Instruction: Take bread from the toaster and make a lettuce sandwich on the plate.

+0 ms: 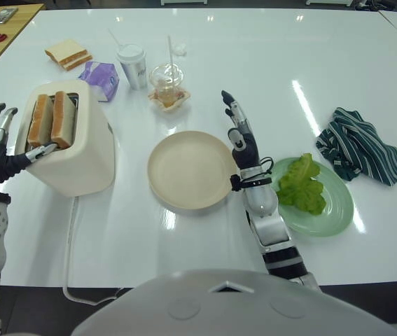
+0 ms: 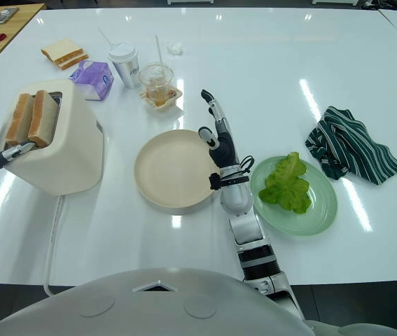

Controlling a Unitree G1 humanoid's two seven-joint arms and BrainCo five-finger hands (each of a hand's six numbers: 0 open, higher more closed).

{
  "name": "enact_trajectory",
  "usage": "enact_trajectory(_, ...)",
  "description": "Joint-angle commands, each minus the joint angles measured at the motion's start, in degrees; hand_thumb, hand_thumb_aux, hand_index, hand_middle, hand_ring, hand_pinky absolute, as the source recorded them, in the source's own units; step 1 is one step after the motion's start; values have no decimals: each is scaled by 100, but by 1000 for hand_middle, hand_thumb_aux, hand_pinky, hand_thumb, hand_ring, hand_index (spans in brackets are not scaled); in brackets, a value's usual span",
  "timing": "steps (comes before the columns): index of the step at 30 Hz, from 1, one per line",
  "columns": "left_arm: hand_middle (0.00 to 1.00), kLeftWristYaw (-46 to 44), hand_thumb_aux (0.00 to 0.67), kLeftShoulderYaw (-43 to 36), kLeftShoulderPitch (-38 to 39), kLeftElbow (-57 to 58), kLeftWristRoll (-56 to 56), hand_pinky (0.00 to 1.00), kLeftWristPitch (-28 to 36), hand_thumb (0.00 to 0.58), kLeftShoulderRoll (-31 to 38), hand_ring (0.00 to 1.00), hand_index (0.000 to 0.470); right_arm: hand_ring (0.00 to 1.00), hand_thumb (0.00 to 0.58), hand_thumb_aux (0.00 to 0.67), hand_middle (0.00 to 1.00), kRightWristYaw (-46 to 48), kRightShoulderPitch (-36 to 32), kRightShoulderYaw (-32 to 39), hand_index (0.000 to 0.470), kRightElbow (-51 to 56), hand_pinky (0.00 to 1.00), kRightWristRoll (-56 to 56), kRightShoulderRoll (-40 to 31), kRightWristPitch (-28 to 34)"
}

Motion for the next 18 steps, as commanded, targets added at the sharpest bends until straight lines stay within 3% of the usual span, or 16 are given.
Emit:
enact_trajectory(1, 0, -95, 171, -263, -32, 29, 15, 0, 2, 258, 20, 0, 120, 0, 0, 0, 0, -14, 25, 17, 0, 19, 0, -42, 2, 60)
enact_trajectory(3, 0, -117, 407, -369, -32, 0, -3, 0, 17, 491, -30, 0, 286, 0, 0, 0, 0, -15, 26, 20, 0, 22, 0, -48, 1, 58)
enact_trajectory(4, 0, -119, 497, -414, -29, -7, -10, 0, 21, 541, -48, 0, 348, 0, 0, 0, 0, -15, 28, 20, 0, 21, 0, -50, 1, 58)
enact_trajectory(5, 0, -121, 670, -447, -31, -14, -14, 0, 31, 580, -59, 0, 470, 0, 0, 0, 0, -14, 31, 20, 0, 20, 0, -54, 0, 56)
enact_trajectory(18, 0, -167, 670, -653, -120, -132, -350, 0, 25, 580, -157, 0, 470, 0, 0, 0, 0, 2, 109, 12, 0, -48, 0, -71, -22, 48)
